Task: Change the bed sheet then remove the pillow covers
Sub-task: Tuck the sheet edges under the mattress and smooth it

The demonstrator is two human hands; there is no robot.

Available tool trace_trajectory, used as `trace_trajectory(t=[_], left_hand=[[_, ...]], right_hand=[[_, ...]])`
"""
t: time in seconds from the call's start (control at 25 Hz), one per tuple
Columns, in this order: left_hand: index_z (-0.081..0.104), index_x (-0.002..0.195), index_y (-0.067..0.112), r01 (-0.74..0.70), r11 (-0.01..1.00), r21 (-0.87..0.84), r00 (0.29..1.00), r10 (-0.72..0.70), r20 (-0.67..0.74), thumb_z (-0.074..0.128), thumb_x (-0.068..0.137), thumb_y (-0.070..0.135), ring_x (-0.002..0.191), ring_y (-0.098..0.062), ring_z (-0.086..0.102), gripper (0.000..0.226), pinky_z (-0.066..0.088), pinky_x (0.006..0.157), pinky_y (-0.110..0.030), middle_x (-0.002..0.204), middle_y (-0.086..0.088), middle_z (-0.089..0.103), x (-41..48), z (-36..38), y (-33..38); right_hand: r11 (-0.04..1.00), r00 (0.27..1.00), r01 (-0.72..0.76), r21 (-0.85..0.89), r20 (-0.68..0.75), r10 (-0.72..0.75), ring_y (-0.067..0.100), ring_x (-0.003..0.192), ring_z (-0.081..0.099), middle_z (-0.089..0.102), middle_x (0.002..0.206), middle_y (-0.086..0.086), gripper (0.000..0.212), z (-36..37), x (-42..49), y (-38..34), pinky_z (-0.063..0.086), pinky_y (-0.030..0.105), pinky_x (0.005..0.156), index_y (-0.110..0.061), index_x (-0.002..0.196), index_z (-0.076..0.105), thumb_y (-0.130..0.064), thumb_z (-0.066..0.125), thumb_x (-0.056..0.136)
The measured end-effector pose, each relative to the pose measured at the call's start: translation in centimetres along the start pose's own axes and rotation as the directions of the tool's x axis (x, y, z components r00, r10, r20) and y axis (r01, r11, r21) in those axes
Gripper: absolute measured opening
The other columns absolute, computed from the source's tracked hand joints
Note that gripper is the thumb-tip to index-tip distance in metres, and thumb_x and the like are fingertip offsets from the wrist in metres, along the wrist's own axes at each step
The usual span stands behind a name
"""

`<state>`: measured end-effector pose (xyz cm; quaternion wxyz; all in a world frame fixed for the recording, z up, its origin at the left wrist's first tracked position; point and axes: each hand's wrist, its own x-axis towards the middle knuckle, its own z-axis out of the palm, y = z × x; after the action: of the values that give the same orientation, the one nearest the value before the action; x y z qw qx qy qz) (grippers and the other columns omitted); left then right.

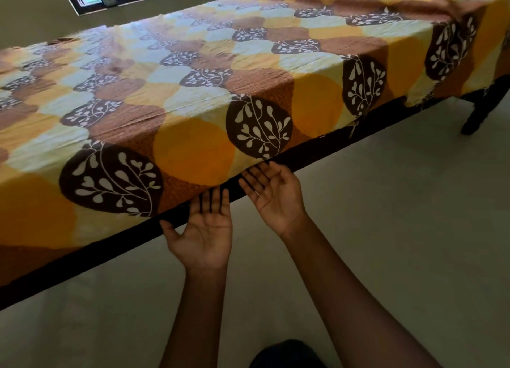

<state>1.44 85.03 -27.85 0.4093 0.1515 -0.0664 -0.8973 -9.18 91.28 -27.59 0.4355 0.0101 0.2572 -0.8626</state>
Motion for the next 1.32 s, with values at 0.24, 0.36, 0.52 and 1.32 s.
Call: trace_trajectory(t=[0.24, 0.36, 0.52, 1.32], left_hand=[[0.049, 0.119, 0.003, 0.008, 1.000, 0.000, 0.991, -0.008, -0.135, 0.030, 0.098, 0.040, 0.124, -0.031, 0.047, 0.046, 0.040, 0.099, -0.044, 0.134, -0.019, 0.048, 1.7, 1.9, -1.6], [0.055, 0.111, 0.005, 0.097, 0.990, 0.099, 0.968, -0.071, -0.240, 0.036, 0.098, 0.023, 0.118, -0.026, 0.054, 0.029, 0.043, 0.096, -0.039, 0.129, -0.014, 0.055, 0.2, 0.9, -3.4], [0.054, 0.121, 0.006, 0.291, 0.944, 0.156, 0.952, -0.269, -0.145, 0.041, 0.095, 0.023, 0.115, -0.029, 0.056, 0.033, 0.043, 0.099, -0.042, 0.119, -0.015, 0.061, -0.2, 1.9, -6.8], [0.046, 0.134, 0.007, 0.534, 0.838, 0.113, 0.735, -0.526, 0.428, 0.057, 0.077, 0.032, 0.133, -0.030, 0.039, 0.063, 0.038, 0.103, -0.054, 0.144, -0.011, 0.043, 7.0, 1.4, -16.1]], right_hand=[[1.000, 0.999, 0.010, 0.029, 0.034, -0.011, 0.025, 0.114, 0.056, 0.060, 0.120, 0.013, 0.039, -0.1, 0.2, 0.1, 0.043, 0.035, 0.101, -0.005, 0.123, 0.054, -0.027, 0.041, 0.094], [0.999, 1.000, 0.014, -0.037, -0.001, -0.014, 0.021, 0.104, 0.061, 0.064, 0.111, 0.010, 0.033, -1.3, 0.4, 0.1, 0.048, 0.031, 0.092, -0.007, 0.121, 0.056, -0.022, 0.041, 0.096], [0.981, 0.963, 0.155, -0.117, -0.206, -0.177, 0.014, 0.091, 0.063, 0.065, 0.102, 0.005, 0.035, -4.3, 1.5, -2.8, 0.050, 0.024, 0.075, -0.009, 0.129, 0.051, -0.013, 0.047, 0.095], [0.937, 0.948, 0.319, 0.140, -0.021, -0.319, 0.024, 0.112, 0.056, 0.060, 0.117, 0.013, 0.044, -8.4, 6.0, -16.7, 0.042, 0.034, 0.099, -0.003, 0.123, 0.050, -0.034, 0.036, 0.096]])
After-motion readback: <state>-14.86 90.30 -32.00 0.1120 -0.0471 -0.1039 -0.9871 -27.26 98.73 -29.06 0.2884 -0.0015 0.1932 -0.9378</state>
